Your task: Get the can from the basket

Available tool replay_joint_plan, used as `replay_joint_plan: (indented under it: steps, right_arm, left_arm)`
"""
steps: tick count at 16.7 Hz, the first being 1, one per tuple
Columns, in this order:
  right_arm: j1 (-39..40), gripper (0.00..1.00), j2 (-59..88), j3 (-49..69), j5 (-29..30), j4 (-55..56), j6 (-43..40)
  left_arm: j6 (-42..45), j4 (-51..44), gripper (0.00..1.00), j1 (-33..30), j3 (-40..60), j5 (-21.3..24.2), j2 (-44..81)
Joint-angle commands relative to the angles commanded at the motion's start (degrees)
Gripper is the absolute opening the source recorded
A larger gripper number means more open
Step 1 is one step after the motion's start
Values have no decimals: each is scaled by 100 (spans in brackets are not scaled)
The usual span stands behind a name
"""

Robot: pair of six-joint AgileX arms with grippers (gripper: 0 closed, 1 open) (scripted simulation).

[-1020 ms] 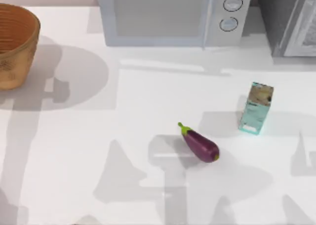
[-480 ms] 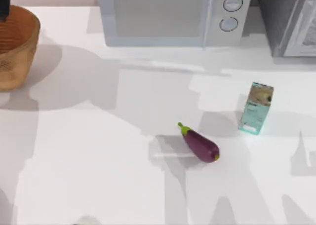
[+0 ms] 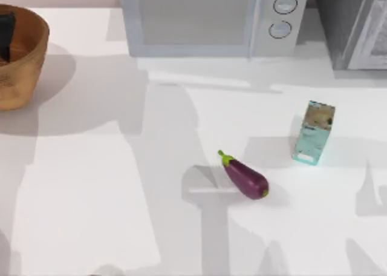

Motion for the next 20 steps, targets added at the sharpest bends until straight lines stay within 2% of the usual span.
replay_joint_plan:
  steps: [4, 11, 17, 20]
  right_arm:
    - [0, 100, 0, 0, 0, 0, 0]
    - [0, 100, 0, 0, 0, 0, 0]
    - [0, 100, 0, 0, 0, 0, 0]
    - [0, 100, 0, 0, 0, 0, 0]
  left_arm:
    - [104, -330, 100, 57, 513, 13, 388]
    - [100, -317, 100, 30, 509, 12, 402]
    - [72, 717, 100, 21, -417, 12, 491]
    - [68, 917, 100, 17, -613, 12, 514]
